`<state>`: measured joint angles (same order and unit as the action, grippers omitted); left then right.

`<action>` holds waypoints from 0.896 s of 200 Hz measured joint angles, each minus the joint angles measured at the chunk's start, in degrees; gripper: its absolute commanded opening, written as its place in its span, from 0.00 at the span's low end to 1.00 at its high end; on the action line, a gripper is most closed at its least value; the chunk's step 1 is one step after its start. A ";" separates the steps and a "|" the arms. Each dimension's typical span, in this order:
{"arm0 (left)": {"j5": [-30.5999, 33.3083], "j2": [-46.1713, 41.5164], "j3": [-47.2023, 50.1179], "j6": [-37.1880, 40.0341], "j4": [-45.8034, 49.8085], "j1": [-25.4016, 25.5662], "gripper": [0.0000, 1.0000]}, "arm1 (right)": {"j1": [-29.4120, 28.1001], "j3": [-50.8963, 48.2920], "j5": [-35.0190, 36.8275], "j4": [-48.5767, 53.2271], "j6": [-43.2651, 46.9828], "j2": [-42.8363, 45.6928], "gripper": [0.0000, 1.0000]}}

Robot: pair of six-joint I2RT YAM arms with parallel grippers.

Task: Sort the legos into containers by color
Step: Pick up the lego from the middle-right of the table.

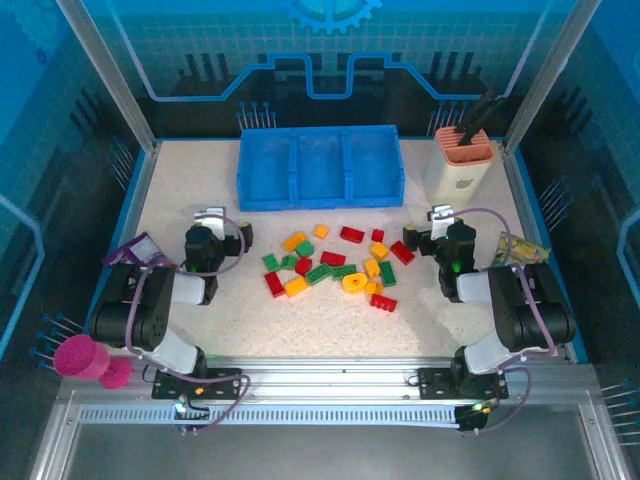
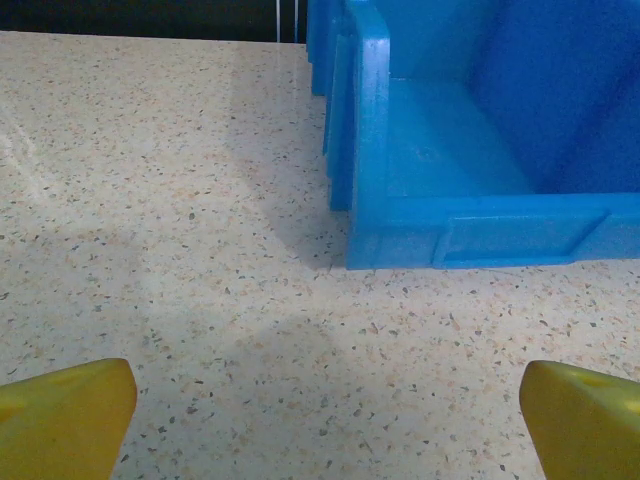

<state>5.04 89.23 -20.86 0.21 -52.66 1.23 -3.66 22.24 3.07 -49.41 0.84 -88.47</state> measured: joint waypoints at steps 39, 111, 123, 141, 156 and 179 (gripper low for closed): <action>0.00 0.00 0.00 -0.02 0.00 0.00 1.00 | 0.00 0.00 -0.59 0.00 0.00 0.00 1.00; 0.00 0.00 0.00 0.00 0.00 0.00 0.99 | 0.00 0.00 -0.59 0.00 0.00 0.00 1.00; 0.00 0.00 0.00 0.00 0.00 0.00 1.00 | 0.00 0.00 -0.59 0.00 0.00 0.00 1.00; 0.00 0.00 0.00 -0.02 0.00 0.00 0.99 | 0.00 0.00 -0.59 0.00 0.00 0.00 1.00; 0.00 0.00 0.00 -0.02 0.00 0.00 0.99 | 0.00 0.00 -0.59 0.00 0.00 0.00 1.00; 0.00 0.00 0.00 0.00 0.00 0.00 0.99 | 0.00 0.00 -0.59 0.00 0.00 0.00 1.00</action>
<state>5.04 89.23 -20.86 0.21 -52.66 1.23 -3.66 22.24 2.48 -49.41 0.84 -88.47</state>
